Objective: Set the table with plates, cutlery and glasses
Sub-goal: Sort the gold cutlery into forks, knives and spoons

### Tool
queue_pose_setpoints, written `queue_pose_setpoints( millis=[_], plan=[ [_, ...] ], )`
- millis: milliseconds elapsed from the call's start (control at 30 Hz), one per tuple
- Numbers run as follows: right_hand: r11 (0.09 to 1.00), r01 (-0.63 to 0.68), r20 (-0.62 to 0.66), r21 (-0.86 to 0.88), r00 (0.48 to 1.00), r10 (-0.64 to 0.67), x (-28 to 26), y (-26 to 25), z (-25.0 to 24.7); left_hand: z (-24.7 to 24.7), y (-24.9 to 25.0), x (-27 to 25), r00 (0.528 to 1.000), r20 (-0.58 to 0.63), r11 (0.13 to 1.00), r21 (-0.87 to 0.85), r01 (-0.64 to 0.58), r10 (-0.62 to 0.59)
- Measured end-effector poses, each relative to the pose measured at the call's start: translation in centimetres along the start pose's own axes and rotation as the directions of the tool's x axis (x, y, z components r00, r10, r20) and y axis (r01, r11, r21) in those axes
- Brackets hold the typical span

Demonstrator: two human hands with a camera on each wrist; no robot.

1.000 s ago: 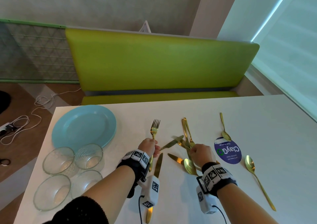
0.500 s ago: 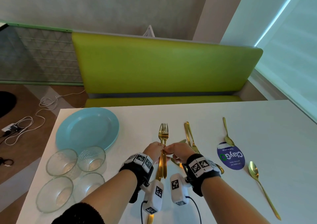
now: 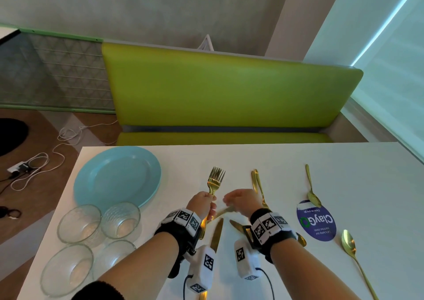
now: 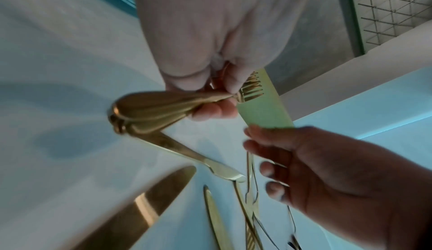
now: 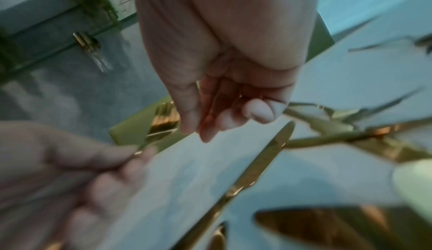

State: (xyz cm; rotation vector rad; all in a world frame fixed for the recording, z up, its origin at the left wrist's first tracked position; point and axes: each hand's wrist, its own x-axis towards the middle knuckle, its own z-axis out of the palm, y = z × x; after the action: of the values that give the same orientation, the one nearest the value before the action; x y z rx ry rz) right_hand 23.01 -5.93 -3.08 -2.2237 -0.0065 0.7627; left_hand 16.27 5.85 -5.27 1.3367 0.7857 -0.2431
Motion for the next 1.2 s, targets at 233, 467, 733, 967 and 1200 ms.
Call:
queue_pose_setpoints(
  millis=[233,467,733,967,1200],
  plan=[
    [0.872,-0.251,-0.283,-0.42,0.949,0.137,3.3,2.1,-6.0,-1.2,-0.6,1.8,0.998,-0.066,1.0,0.002,-0.002,0.002],
    [0.766,-0.363,-0.32,-0.531,0.923,0.215,6.2,4.1,-6.5,-1.5,-0.9,3.1,0.996,-0.09,1.0,0.013,-0.007,0.008],
    [0.814,-0.339,-0.339,-0.472,0.922,0.187,7.7,5.1,-5.5,-1.3,-1.3,3.2,0.995,-0.1,1.0,0.014,0.013,-0.011],
    [0.799,-0.302,-0.357,-0.52,0.927,0.117,5.9,4.2,-6.3,-1.5,-0.5,2.0,0.991,-0.128,0.997,0.078,-0.027,0.037],
    [0.424,0.131,-0.053,-0.896,0.917,-0.395,1.2,1.3,-6.6,-1.3,0.6,0.3,0.979,-0.185,0.964,0.261,-0.038,0.089]
  ],
)
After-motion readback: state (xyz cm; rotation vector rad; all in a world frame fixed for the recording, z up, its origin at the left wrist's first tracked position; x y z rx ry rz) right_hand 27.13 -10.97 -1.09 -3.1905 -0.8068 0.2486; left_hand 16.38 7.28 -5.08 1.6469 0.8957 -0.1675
